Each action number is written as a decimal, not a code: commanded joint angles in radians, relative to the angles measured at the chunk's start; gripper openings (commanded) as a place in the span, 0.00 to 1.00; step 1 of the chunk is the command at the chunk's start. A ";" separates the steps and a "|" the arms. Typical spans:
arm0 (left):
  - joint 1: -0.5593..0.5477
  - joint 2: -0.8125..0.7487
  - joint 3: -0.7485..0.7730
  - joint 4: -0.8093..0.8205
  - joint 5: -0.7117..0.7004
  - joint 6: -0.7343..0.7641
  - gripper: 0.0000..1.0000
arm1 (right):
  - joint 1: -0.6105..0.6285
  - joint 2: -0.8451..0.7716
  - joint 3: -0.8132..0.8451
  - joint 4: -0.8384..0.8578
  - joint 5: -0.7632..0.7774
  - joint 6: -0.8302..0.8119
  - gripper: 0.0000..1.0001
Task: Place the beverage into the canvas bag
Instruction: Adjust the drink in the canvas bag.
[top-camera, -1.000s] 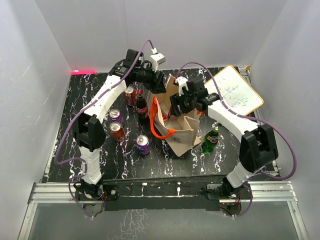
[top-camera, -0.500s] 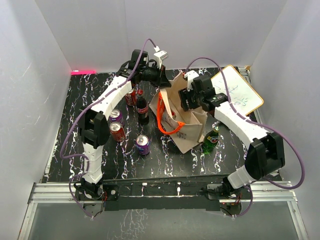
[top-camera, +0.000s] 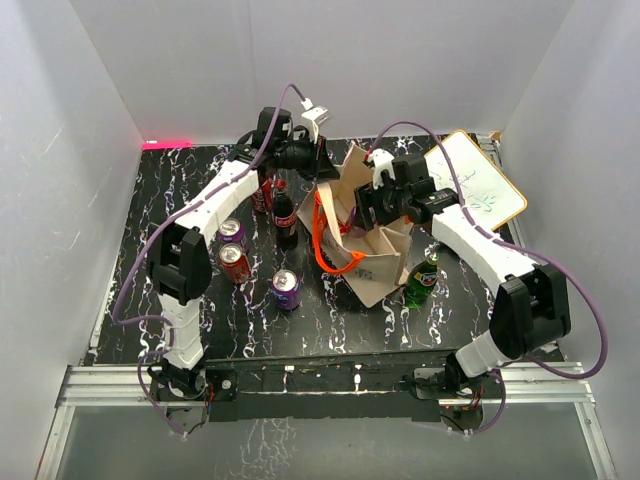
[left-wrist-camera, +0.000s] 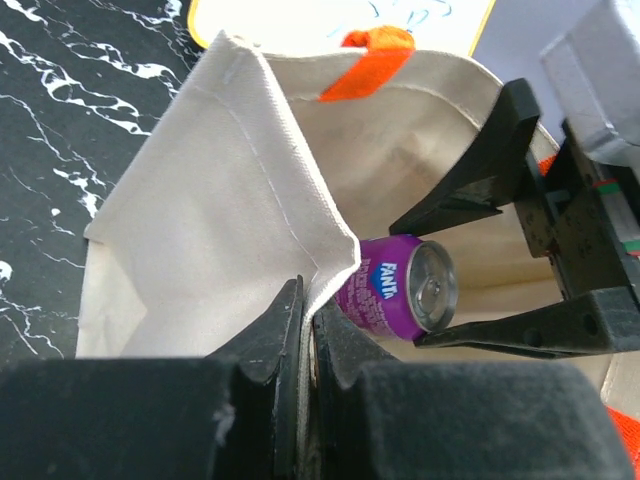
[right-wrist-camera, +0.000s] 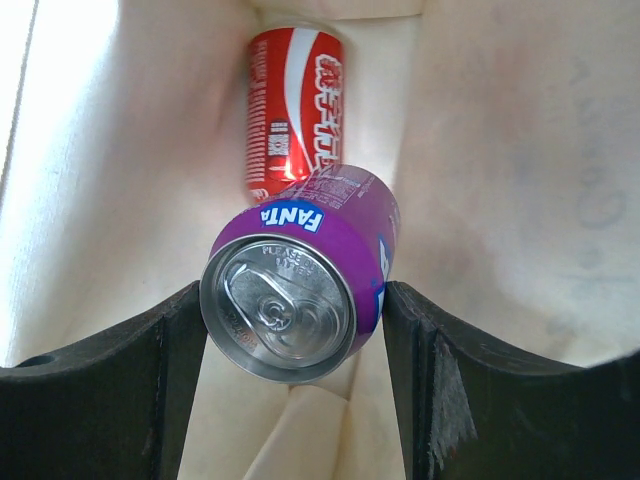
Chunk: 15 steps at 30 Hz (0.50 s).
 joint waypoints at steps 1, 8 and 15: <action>0.018 -0.106 -0.052 0.070 0.121 -0.015 0.00 | 0.016 0.021 0.028 0.130 -0.106 0.024 0.08; 0.062 -0.110 -0.084 0.112 0.223 -0.020 0.00 | 0.044 0.114 0.070 0.128 0.047 0.023 0.08; 0.078 -0.136 -0.115 0.080 0.248 0.033 0.00 | 0.036 0.068 0.047 0.134 0.292 0.005 0.08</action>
